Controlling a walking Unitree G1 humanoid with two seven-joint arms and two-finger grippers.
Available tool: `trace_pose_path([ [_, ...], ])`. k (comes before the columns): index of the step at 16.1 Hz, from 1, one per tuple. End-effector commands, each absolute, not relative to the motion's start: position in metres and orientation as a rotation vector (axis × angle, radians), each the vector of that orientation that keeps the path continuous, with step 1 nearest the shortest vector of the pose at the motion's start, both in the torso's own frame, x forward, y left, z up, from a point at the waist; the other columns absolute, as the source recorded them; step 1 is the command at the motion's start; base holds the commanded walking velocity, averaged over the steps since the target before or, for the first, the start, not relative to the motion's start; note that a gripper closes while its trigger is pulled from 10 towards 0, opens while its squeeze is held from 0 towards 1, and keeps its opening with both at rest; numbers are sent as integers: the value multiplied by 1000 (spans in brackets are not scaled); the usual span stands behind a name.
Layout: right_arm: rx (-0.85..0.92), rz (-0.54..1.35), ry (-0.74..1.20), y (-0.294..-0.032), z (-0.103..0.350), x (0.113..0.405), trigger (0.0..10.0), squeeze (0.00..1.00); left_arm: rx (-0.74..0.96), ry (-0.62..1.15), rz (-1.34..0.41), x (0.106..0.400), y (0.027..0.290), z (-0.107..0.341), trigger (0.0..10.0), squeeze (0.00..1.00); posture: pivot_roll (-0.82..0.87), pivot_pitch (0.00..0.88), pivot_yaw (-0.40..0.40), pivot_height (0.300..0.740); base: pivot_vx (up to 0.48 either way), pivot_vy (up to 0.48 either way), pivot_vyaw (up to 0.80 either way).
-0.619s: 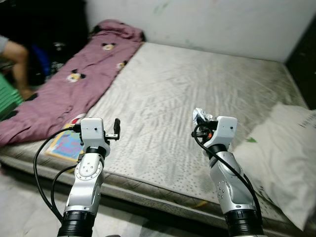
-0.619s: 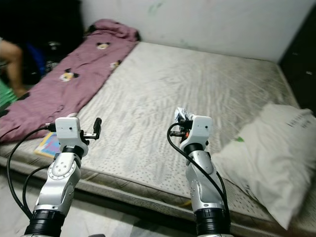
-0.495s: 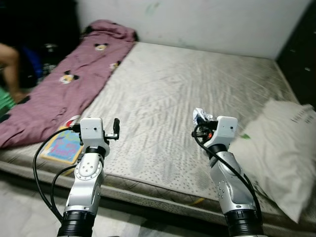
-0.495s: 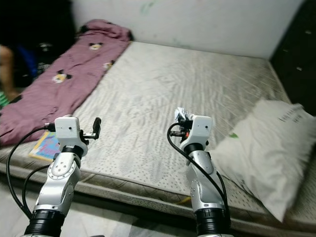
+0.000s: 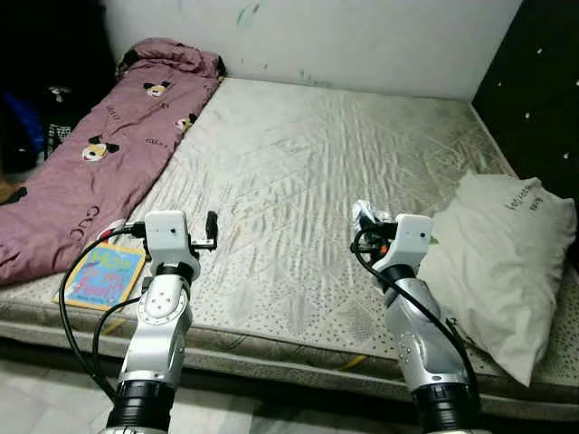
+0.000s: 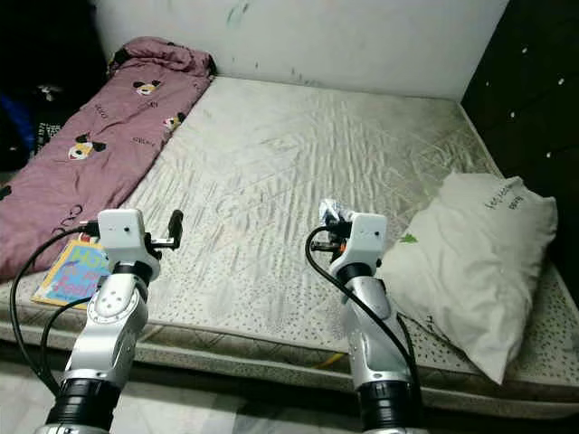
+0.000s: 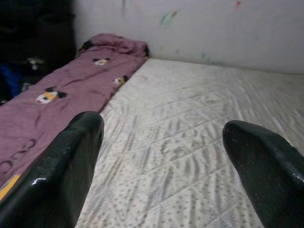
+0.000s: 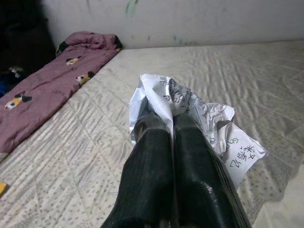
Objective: Clean up the room
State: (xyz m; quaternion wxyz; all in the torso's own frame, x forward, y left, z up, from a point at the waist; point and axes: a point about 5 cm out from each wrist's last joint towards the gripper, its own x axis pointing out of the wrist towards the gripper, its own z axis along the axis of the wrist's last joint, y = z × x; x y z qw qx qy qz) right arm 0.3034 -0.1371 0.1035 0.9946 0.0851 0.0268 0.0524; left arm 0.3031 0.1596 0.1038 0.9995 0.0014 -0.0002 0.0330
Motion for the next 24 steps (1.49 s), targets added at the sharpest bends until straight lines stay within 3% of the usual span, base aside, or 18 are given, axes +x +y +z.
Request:
trace_pose_path([
  [1, 166, 120, 42, -135, 107, 305, 10000, 0, 8, 8, 97, 303, 163, 103, 10000, 0, 4, 0, -22, 740, 0, 0, 0],
  [21, 180, 123, 87, -135, 102, 306, 10000, 0, -125, 38, 0, 301, 150, 102, 10000, 0, -3, 0, -28, 740, 0, 0, -80],
  [24, 157, 122, 83, -136, 102, 307, 10000, 0, -114, 34, 4, 300, 151, 102, 10000, 0, -2, 0, -31, 740, 0, 0, -800],
])
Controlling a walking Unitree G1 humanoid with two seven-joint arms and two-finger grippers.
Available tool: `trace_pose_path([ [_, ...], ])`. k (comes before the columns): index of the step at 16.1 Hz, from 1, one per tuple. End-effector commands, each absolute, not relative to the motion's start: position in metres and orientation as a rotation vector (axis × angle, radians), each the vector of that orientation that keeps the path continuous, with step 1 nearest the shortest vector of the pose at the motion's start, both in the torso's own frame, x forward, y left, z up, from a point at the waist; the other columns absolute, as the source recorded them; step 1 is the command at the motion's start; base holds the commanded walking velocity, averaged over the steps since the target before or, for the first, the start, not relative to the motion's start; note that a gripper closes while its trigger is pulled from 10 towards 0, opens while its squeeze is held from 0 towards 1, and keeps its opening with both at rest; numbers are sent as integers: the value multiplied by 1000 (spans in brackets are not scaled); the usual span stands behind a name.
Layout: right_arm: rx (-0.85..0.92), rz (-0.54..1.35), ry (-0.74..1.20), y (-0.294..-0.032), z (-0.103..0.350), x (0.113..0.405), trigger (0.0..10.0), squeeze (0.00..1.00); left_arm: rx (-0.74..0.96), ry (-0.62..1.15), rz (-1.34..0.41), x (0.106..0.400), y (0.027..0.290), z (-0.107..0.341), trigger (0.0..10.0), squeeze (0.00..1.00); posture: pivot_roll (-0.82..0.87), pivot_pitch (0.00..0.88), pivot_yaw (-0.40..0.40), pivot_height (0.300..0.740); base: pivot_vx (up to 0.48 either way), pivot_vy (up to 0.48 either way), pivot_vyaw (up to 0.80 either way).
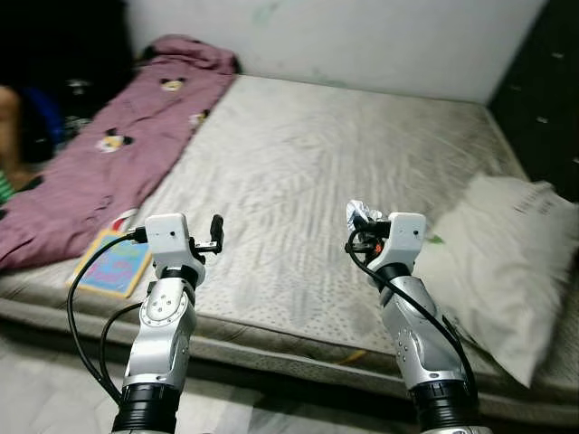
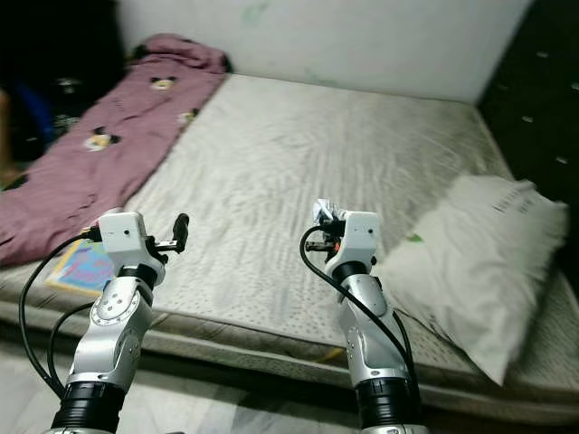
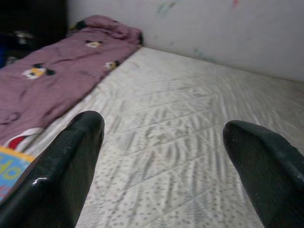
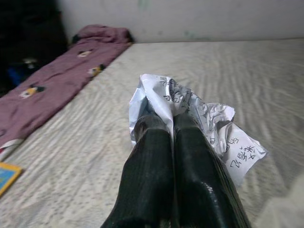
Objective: Clean up the room
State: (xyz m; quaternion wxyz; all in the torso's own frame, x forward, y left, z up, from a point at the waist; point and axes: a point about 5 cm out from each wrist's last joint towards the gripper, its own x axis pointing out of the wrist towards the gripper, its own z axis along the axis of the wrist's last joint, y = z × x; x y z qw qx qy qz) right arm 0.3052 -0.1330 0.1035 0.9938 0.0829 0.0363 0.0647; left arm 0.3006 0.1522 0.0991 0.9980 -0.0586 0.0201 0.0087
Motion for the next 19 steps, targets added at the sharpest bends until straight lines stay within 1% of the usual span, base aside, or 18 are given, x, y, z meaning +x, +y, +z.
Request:
trace_pose_path([
  [1, 156, 122, 81, -136, 103, 307, 10000, 0, -119, 31, -13, 300, 150, 102, 10000, 0, -2, 0, -31, 740, 0, 0, -800],
  [3, 156, 123, 77, -135, 103, 307, 10000, 0, -118, 19, -42, 299, 148, 103, 10000, 0, -2, 0, -31, 740, 0, 0, -538],
  [6, 143, 126, 85, -135, 103, 307, 10000, 0, -127, 15, -54, 299, 147, 104, 10000, 0, -5, 0, -32, 740, 0, 0, 0],
  [10, 149, 123, 80, -136, 103, 307, 10000, 0, -129, 15, -63, 299, 146, 104, 10000, 0, -7, 0, -35, 740, 0, 0, -708],
  [15, 143, 122, 77, -138, 104, 308, 10000, 0, -137, 19, -75, 297, 145, 102, 10000, 0, -9, 0, -36, 740, 0, 0, 0],
  [19, 141, 121, 78, -138, 103, 308, 10000, 0, -143, 18, -89, 297, 143, 103, 10000, 0, -10, 0, -35, 740, 254, 0, 0],
])
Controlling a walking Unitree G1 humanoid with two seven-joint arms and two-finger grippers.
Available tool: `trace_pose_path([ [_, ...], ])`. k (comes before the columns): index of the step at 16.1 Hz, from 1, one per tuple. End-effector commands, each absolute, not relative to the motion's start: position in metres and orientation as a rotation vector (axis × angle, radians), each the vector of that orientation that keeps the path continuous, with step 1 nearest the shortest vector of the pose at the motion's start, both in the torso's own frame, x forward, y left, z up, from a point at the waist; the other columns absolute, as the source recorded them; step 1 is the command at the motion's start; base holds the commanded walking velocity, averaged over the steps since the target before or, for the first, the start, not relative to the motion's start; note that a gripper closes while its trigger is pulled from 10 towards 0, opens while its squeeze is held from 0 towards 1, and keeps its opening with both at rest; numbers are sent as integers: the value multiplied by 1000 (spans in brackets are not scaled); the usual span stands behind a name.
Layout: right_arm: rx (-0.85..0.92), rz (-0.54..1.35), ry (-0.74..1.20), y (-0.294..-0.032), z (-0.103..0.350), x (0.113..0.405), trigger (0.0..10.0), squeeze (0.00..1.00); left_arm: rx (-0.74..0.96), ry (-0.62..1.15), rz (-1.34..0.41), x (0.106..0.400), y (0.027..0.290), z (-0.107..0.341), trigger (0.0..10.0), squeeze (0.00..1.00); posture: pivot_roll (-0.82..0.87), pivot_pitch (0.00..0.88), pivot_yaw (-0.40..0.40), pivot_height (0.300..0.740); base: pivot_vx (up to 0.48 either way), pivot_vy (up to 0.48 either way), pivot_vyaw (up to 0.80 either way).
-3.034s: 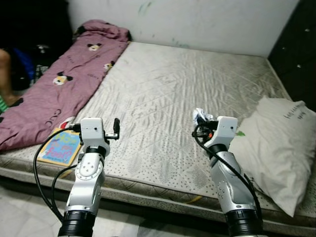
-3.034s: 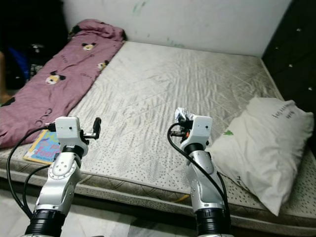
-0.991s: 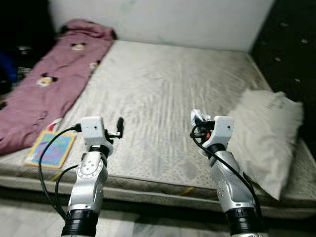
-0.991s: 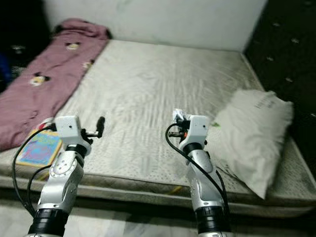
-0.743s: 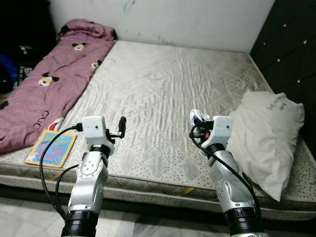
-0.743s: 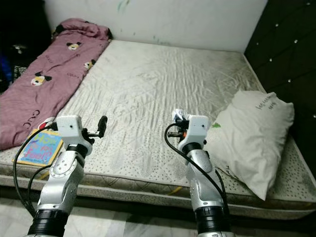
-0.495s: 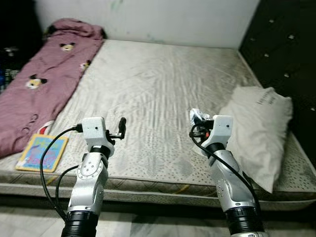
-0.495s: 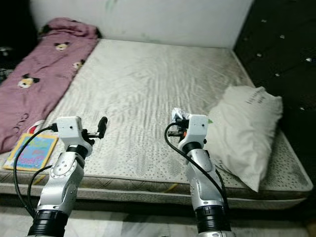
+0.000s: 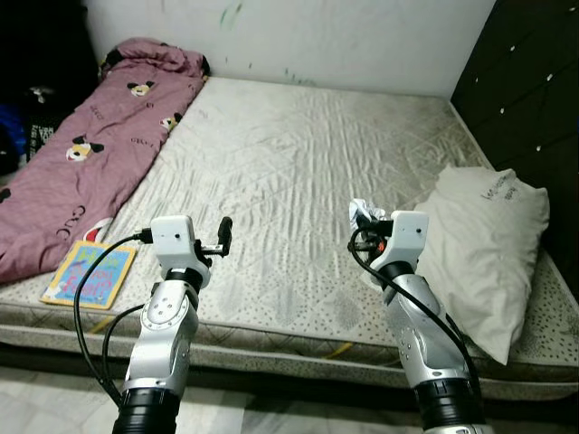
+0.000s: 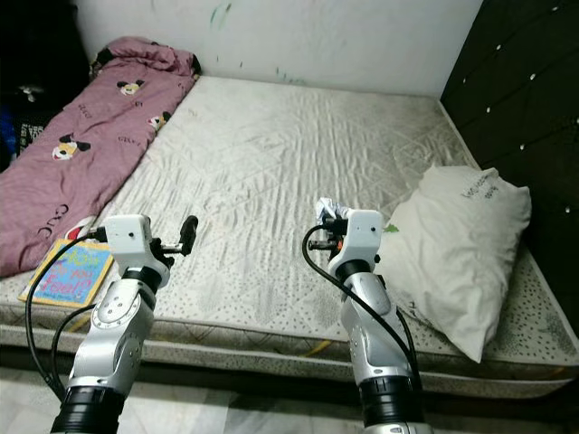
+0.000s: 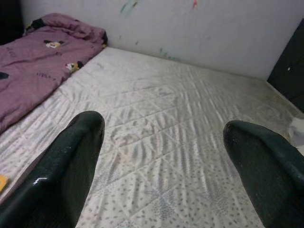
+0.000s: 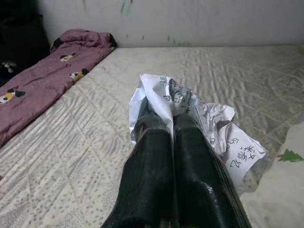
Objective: Clean up the room
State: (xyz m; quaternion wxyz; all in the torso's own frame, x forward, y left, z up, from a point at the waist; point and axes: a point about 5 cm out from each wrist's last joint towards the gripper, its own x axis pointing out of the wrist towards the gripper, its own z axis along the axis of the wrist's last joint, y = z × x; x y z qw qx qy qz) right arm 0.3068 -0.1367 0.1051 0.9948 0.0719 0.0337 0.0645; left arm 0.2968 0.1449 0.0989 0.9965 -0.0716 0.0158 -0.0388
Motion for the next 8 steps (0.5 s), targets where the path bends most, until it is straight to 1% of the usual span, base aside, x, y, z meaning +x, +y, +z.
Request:
trace_pose_path([
  [1, 129, 123, 93, -137, 102, 308, 10000, 0, -137, 18, -86, 297, 143, 103, 10000, 0, -9, 0, -36, 740, 300, 0, 0],
  [2, 131, 122, 93, -137, 101, 308, 10000, 0, -136, 19, -81, 297, 144, 103, 10000, 0, -9, 0, -37, 740, 247, 0, -800],
  [4, 139, 122, 84, -138, 102, 308, 10000, 0, -130, 21, -62, 297, 145, 102, 10000, 0, -9, 0, -37, 740, 0, 0, -675],
  [8, 136, 119, 84, -139, 102, 308, 10000, 0, -131, 25, -61, 297, 145, 101, 10000, 0, -10, 0, -38, 740, 0, 0, 0],
])
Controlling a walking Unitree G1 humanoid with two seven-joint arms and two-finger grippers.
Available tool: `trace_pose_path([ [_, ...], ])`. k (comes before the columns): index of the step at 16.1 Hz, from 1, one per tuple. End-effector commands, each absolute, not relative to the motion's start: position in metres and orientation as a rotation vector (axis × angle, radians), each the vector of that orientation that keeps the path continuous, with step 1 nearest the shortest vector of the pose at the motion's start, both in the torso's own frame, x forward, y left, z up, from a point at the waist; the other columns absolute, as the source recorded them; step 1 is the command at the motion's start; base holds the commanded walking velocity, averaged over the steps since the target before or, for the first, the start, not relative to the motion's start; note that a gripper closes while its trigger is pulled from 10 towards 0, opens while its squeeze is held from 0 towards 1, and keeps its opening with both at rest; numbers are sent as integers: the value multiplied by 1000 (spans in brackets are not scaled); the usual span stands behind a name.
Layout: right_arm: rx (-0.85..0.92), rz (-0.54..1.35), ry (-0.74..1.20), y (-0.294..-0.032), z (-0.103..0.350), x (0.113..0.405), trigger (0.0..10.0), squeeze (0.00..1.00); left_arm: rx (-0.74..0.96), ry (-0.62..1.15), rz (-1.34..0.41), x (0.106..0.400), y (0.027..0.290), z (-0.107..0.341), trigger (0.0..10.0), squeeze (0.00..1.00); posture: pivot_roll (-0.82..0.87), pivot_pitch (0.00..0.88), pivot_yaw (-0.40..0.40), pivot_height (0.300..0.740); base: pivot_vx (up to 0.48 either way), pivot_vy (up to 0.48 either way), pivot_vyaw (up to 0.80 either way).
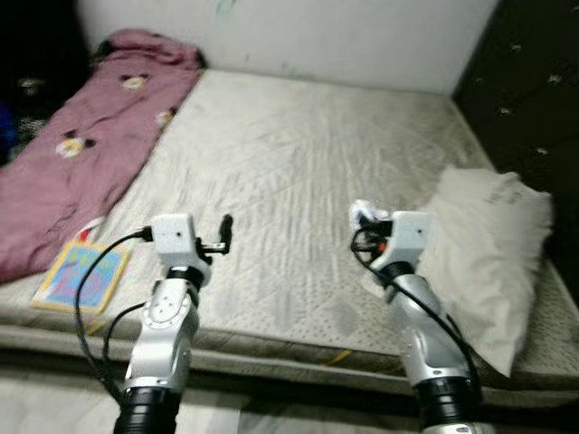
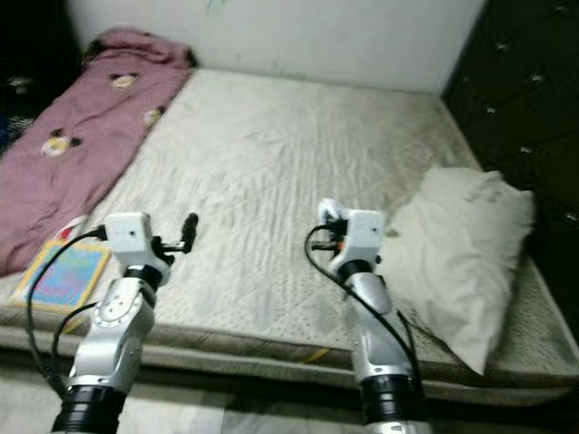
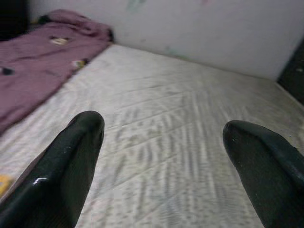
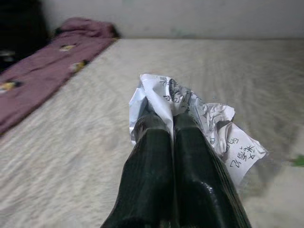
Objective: Clean up the room
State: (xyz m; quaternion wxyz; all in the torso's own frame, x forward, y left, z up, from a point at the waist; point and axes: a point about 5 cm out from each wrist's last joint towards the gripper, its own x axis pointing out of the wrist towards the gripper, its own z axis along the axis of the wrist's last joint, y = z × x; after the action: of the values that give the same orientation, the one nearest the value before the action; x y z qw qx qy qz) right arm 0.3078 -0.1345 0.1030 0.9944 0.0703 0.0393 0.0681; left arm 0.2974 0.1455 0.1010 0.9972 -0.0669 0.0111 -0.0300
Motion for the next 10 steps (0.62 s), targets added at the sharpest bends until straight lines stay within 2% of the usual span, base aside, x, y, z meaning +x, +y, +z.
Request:
trace_pose_path([
  [1, 135, 119, 84, -139, 102, 308, 10000, 0, -130, 25, -60, 297, 145, 101, 10000, 0, -10, 0, -38, 740, 0, 0, 0],
  [2, 130, 120, 90, -139, 101, 308, 10000, 0, -137, 28, -65, 297, 144, 100, 10000, 0, -10, 0, -38, 740, 0, 0, 0],
  [4, 147, 118, 100, -139, 100, 308, 10000, 0, -144, 13, -92, 295, 142, 101, 10000, 0, -10, 0, -38, 740, 0, 0, -800],
  [7, 136, 120, 93, -139, 100, 308, 10000, 0, -151, 14, -100, 294, 142, 101, 10000, 0, -9, 0, -39, 740, 276, 0, -800],
  [10, 134, 122, 89, -139, 101, 308, 10000, 0, -154, 10, -90, 294, 143, 102, 10000, 0, -8, 0, -40, 740, 84, 0, -152],
])
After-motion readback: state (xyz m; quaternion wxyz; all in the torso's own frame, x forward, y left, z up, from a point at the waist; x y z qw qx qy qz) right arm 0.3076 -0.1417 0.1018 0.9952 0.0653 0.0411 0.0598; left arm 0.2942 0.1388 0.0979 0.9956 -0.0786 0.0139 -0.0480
